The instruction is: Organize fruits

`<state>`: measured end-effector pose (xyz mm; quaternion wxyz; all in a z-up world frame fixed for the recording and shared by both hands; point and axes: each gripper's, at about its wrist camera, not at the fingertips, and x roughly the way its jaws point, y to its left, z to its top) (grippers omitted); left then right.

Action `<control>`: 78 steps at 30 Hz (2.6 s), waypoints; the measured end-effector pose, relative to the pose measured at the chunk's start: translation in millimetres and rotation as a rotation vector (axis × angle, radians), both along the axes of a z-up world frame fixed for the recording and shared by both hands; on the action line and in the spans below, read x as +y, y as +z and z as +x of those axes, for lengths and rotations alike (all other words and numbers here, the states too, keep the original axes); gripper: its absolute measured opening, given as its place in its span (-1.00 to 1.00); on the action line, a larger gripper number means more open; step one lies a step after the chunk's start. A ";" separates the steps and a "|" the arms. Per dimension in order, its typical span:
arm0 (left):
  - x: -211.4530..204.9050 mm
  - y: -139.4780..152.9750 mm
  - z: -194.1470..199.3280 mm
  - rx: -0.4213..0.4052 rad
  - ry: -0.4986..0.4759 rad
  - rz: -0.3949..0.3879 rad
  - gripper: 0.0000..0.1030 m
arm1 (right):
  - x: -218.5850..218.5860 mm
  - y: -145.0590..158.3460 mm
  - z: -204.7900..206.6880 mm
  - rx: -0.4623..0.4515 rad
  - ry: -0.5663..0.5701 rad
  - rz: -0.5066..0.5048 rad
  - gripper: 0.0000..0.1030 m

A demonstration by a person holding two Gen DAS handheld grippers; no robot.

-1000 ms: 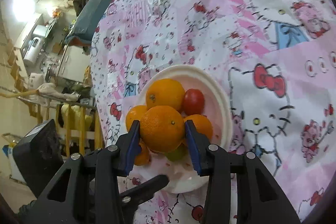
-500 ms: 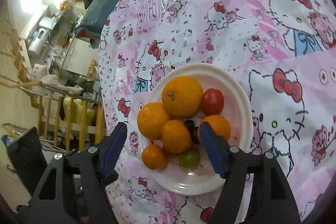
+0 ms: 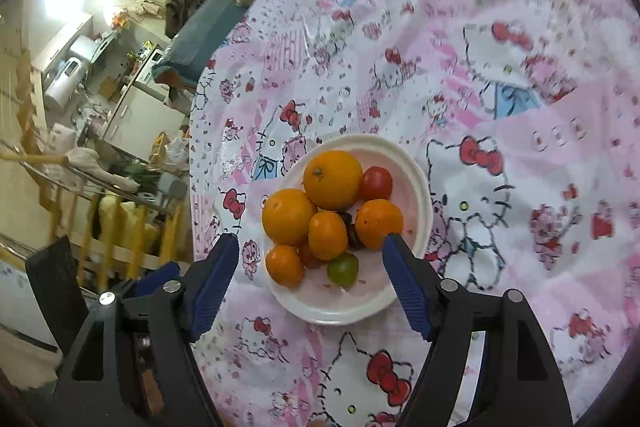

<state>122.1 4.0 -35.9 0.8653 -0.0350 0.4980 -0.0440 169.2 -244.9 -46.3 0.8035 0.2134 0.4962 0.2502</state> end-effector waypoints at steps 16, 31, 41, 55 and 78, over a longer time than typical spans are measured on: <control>-3.9 26.6 -56.0 -0.175 0.021 0.018 0.99 | -12.0 26.8 -97.7 -0.191 -0.131 -0.173 0.95; -4.3 30.1 -90.0 -0.298 0.037 0.083 0.99 | 9.8 35.1 -133.3 -0.379 -0.214 -0.364 1.00; 4.0 26.6 -85.1 -0.286 0.074 0.033 0.99 | 19.2 30.4 -128.9 -0.381 -0.200 -0.380 1.00; 1.6 26.3 -85.5 -0.272 0.073 0.027 0.99 | 18.8 30.7 -129.0 -0.379 -0.206 -0.381 1.00; 2.8 28.1 -87.0 -0.274 0.082 0.015 0.99 | 17.2 31.2 -128.3 -0.378 -0.206 -0.381 1.00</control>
